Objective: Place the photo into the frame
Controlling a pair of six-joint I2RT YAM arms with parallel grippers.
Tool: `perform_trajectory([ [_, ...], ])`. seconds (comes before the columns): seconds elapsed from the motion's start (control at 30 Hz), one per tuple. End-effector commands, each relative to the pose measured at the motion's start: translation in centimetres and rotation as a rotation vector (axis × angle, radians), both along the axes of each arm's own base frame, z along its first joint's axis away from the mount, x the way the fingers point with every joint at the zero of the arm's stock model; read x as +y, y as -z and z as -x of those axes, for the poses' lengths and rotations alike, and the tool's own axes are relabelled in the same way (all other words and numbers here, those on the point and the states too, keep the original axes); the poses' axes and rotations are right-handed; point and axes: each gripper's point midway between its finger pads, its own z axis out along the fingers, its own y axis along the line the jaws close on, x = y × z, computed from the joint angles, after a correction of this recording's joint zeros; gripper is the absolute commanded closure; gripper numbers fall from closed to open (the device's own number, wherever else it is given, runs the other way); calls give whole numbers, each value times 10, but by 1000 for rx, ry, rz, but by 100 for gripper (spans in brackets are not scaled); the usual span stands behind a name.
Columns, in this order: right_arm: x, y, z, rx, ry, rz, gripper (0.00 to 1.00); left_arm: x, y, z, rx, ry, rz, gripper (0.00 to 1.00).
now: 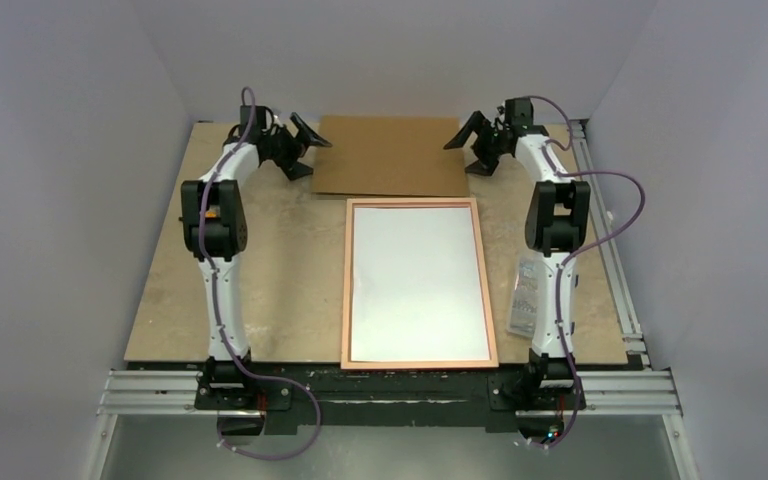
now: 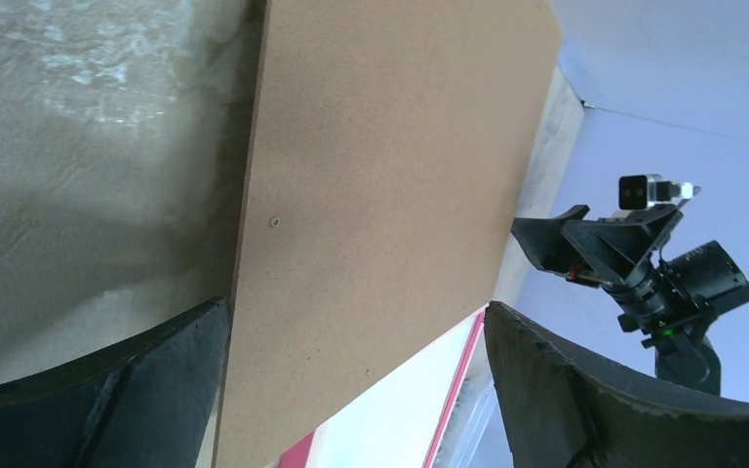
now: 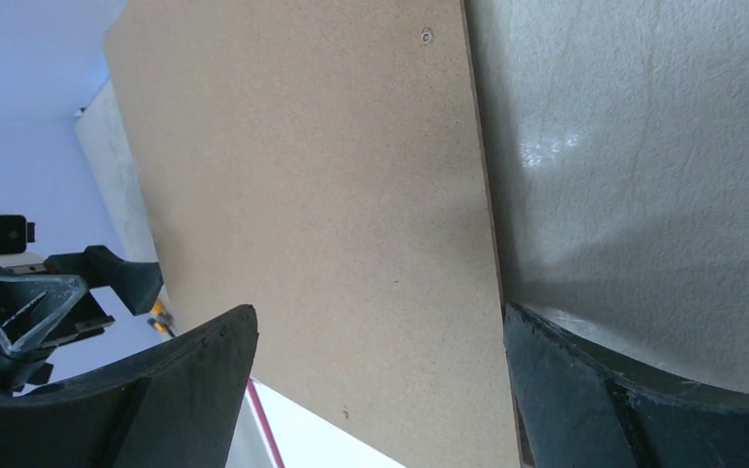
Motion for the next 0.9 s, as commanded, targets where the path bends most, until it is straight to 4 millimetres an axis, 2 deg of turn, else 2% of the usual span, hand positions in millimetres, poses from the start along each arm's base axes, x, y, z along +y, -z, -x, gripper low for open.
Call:
perform_trajectory([
  [0.0, 76, -129, 12, -247, -215, -252, 7, -43, -130, 15, -278, 166, 129, 4],
  [0.1, 78, -150, 19, -273, -233, -270, 7, -43, -145, 25, -306, 181, 115, 4],
  [0.17, 79, -156, 28, -270, -244, -270, 7, -43, -149, 36, -304, 189, 105, 4],
  [0.3, 80, -155, 60, -241, -268, -247, 7, -50, -137, 69, -258, 210, 76, 4],
  [0.47, 75, -140, 111, -188, -280, -205, 7, -70, -103, 129, -156, 265, 26, 4],
  [0.6, 67, -117, 163, -113, -297, -148, 7, -80, -73, 184, -80, 290, -38, 4],
  [0.63, 65, -119, 177, -118, -299, -142, 7, -81, -68, 197, -67, 292, -55, 4],
  [0.73, 58, -97, 218, -54, -294, -133, 7, -82, -55, 238, -40, 298, -105, 4],
  [0.77, 57, -97, 227, -58, -297, -127, 7, -81, -49, 252, -27, 297, -119, 4],
  [0.87, 47, -75, 260, -12, -300, -77, 7, -78, -36, 286, -3, 288, -151, 4],
])
